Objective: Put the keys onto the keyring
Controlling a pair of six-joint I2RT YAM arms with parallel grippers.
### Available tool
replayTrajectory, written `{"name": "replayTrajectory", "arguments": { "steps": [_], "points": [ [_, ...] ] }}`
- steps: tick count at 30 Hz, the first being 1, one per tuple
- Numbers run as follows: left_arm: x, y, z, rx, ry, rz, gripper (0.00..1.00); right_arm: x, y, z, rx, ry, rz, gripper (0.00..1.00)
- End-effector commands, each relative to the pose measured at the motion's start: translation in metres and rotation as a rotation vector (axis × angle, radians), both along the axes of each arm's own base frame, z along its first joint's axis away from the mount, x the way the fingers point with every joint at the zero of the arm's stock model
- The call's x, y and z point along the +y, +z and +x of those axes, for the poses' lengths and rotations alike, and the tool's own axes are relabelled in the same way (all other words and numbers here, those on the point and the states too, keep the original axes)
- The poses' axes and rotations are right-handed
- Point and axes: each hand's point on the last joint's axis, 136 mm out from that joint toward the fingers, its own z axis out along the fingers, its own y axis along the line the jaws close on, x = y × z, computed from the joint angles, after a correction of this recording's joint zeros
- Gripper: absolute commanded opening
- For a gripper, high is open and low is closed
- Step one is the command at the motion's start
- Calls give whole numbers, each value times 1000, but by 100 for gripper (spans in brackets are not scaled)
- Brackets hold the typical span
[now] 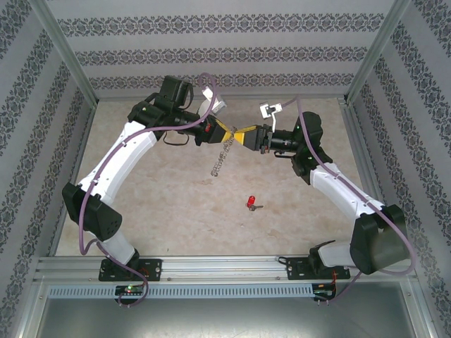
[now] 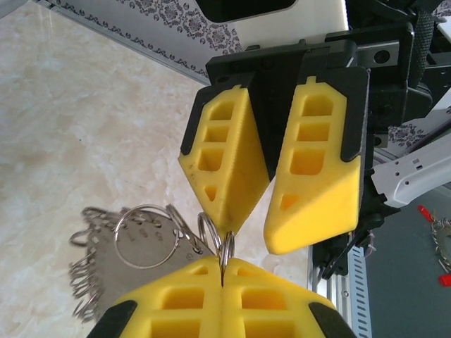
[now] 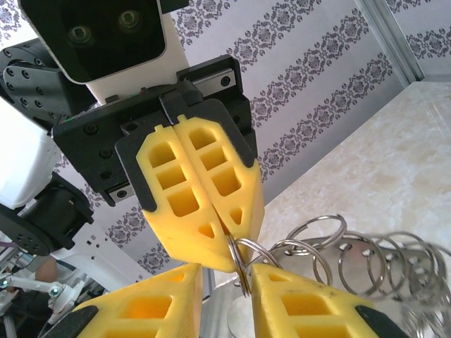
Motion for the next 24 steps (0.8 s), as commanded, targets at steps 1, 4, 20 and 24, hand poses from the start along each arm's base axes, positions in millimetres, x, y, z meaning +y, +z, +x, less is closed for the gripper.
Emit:
{"name": "replayTrajectory", "arguments": {
  "steps": [1,4,20,24],
  "points": [
    [-9,16,-10,-41,-56,-45,0,7,16,-3,-71,22,13,26],
    [-11,14,-10,-37,-60,-46,0,9,16,-2,-69,25,13,22],
    [35,72,35,-45,224,-358,37,-8,37,6,-222,-4,21,0],
    [33,87,26,-22,180,-446,36,-9,48,8,-261,-18,33,0]
  ]
}}
